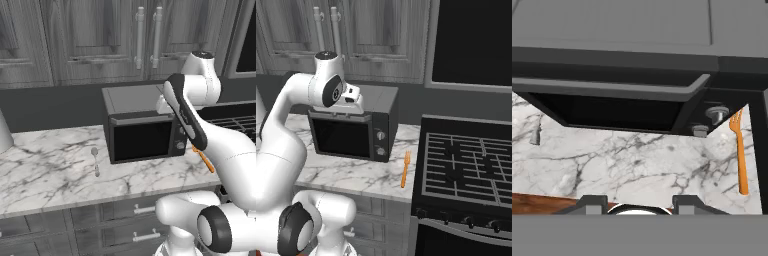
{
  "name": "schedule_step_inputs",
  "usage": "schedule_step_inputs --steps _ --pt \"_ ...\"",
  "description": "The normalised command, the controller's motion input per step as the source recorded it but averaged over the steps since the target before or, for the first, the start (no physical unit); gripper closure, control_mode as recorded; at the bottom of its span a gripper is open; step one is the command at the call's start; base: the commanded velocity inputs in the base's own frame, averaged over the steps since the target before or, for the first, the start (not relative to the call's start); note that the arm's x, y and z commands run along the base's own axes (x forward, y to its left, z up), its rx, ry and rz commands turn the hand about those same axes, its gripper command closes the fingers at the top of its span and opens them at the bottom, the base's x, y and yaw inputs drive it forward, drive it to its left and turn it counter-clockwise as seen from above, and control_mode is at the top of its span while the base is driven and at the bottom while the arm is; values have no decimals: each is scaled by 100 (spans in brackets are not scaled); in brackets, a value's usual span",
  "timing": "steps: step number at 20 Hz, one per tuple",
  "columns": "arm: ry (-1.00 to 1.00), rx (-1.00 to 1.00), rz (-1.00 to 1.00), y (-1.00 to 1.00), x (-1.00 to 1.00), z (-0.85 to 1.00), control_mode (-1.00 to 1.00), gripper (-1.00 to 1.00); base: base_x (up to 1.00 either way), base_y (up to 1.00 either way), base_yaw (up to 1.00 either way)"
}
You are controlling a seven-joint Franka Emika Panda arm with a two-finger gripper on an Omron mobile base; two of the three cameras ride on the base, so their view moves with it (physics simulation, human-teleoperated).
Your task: Take the fork and place it on the left side of the plate. Then take the spoon and place it on the right side of the plate. Make sure they're directly next to the plate.
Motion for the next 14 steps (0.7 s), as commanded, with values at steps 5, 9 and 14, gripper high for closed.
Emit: schedule_step_inputs --steps 5,9,14 --pt "0 0 0 -1 -5 -2 -100 -100 0 0 0" --pt "-3 0 0 -22 -8 -12 -100 -100 0 0 0" --pt "0 0 -1 -43 -4 -15 -100 -100 0 0 0"
